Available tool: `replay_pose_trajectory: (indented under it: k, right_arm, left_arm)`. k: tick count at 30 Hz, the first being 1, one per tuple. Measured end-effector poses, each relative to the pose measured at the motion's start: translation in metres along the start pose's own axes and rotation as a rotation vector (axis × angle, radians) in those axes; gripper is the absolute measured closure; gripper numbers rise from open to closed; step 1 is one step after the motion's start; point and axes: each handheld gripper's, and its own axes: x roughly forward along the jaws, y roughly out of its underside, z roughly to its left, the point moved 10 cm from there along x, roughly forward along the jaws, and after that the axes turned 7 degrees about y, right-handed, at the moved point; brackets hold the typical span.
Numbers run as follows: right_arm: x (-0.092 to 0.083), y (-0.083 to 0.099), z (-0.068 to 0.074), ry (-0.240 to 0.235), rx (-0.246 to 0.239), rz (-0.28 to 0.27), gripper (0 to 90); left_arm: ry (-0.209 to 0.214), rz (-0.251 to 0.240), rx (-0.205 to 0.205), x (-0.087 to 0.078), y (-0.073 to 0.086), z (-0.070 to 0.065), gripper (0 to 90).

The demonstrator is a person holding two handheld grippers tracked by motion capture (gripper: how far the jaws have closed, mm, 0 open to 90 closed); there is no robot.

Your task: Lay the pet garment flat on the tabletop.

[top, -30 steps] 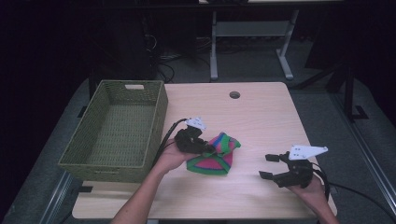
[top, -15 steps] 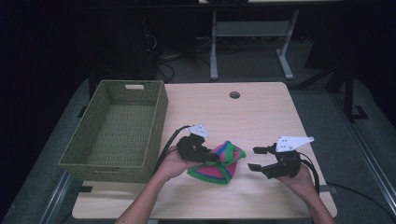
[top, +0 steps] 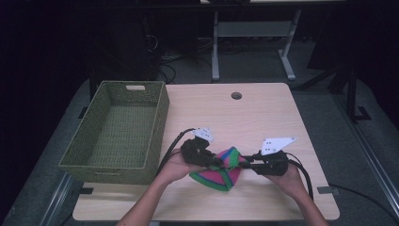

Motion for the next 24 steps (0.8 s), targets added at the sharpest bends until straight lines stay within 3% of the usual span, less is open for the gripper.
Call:
replay_pose_trajectory:
  k: [7, 11, 15, 21, 24]
  right_arm:
    - [-0.009, 0.004, -0.001, 0.000, 0.001, 0.032, 81.9]
    - [-0.017, 0.005, -0.003, -0.014, 0.023, 0.019, 81.8]
    - [-0.022, 0.006, -0.009, -0.021, 0.057, 0.003, 81.5]
    - [-0.032, 0.008, -0.018, 0.001, 0.085, -0.012, 81.1]
    - [-0.038, 0.007, -0.021, 0.005, 0.094, -0.022, 81.4]
  left_arm:
    - [-0.008, -0.036, -0.020, -0.007, -0.002, 0.004, 73.3]
    - [-0.022, -0.055, -0.027, -0.012, -0.003, 0.009, 74.4]
    - [-0.032, -0.059, -0.039, -0.014, -0.003, 0.012, 80.8]
    - [-0.012, -0.067, -0.067, -0.012, -0.001, 0.008, 82.8]
    - [-0.007, -0.063, -0.061, -0.012, 0.001, 0.005, 82.7]
